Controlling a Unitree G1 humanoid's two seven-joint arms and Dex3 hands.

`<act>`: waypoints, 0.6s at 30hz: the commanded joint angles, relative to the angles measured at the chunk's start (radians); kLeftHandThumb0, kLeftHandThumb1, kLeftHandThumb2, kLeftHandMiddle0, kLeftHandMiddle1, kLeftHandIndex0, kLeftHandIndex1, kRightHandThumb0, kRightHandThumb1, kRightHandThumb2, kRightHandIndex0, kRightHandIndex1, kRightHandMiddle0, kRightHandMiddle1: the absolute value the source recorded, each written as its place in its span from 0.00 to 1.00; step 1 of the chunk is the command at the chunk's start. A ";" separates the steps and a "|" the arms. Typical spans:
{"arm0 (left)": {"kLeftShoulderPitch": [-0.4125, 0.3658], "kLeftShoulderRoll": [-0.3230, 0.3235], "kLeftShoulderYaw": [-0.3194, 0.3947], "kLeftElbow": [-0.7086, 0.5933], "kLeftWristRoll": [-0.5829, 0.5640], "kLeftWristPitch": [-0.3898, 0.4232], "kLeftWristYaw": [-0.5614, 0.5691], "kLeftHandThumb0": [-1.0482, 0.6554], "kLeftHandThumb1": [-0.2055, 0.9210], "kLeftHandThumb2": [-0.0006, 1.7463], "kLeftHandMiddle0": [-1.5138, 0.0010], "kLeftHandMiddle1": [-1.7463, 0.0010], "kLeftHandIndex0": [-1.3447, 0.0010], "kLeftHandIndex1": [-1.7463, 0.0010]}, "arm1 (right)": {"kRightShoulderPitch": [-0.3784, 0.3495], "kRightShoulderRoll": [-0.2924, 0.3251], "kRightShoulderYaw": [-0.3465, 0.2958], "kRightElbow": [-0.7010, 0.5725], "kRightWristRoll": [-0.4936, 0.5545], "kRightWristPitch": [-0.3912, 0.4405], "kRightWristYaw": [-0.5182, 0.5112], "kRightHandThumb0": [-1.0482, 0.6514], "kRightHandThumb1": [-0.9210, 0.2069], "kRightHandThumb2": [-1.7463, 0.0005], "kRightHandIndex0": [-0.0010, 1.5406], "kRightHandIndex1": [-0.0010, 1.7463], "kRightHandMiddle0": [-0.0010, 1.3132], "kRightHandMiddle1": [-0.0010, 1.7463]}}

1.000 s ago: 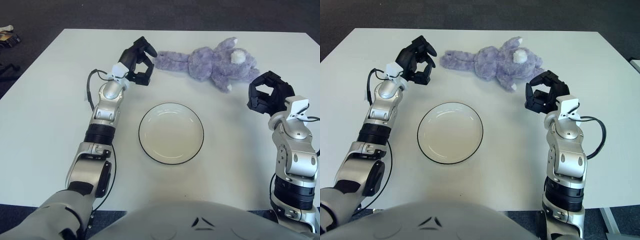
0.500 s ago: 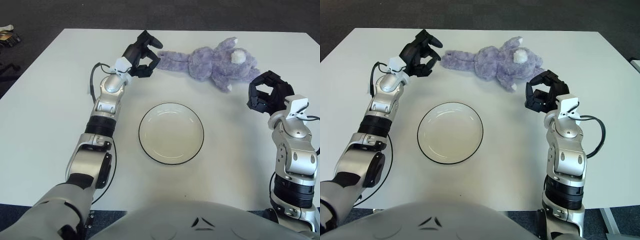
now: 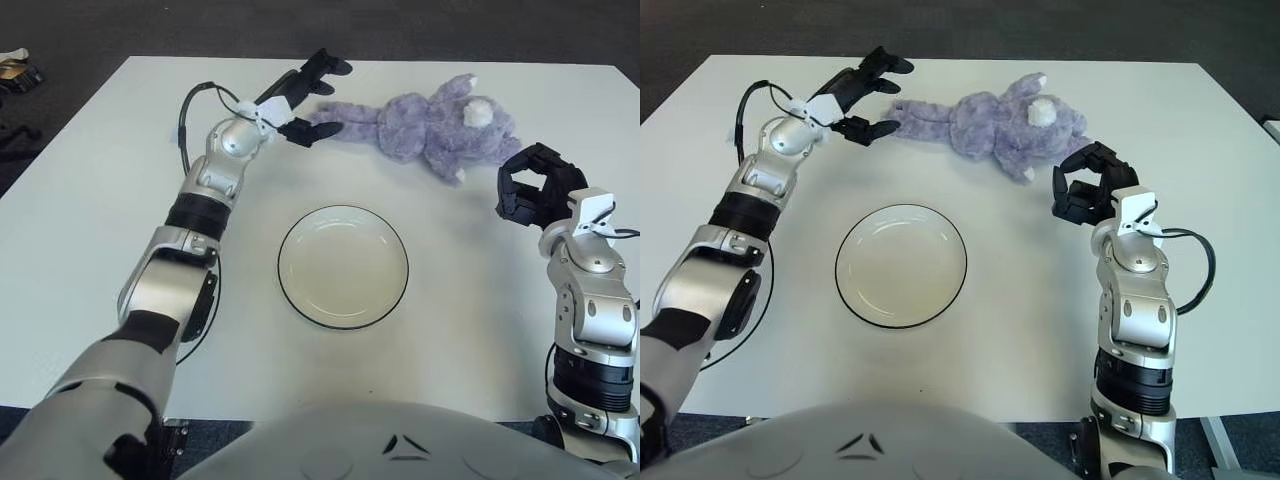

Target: Put the doll into the plate.

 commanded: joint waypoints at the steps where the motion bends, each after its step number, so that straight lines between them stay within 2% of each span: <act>1: -0.084 -0.007 -0.044 0.104 0.062 -0.053 0.031 0.09 0.98 0.19 0.92 0.81 1.00 0.75 | -0.019 -0.018 0.000 0.010 -0.001 0.010 0.006 0.35 0.45 0.32 0.71 1.00 0.41 1.00; 5: -0.138 -0.043 -0.092 0.253 0.139 -0.146 0.158 0.05 0.99 0.16 0.94 0.83 1.00 0.76 | -0.020 -0.025 0.003 0.010 0.000 0.020 0.013 0.35 0.45 0.32 0.71 1.00 0.41 1.00; 9: -0.168 -0.049 -0.114 0.322 0.174 -0.206 0.217 0.04 0.98 0.14 0.95 0.85 1.00 0.75 | -0.022 -0.031 0.006 0.012 -0.002 0.029 0.017 0.36 0.43 0.33 0.70 1.00 0.40 1.00; 14: -0.201 -0.060 -0.158 0.370 0.232 -0.227 0.269 0.04 0.97 0.13 0.95 0.87 1.00 0.77 | -0.026 -0.036 0.009 0.017 -0.001 0.035 0.020 0.36 0.42 0.34 0.70 1.00 0.39 1.00; 18: -0.228 -0.087 -0.175 0.402 0.243 -0.215 0.262 0.04 0.96 0.12 0.95 0.88 1.00 0.79 | -0.029 -0.039 0.012 0.024 -0.001 0.034 0.022 0.36 0.41 0.35 0.70 1.00 0.38 1.00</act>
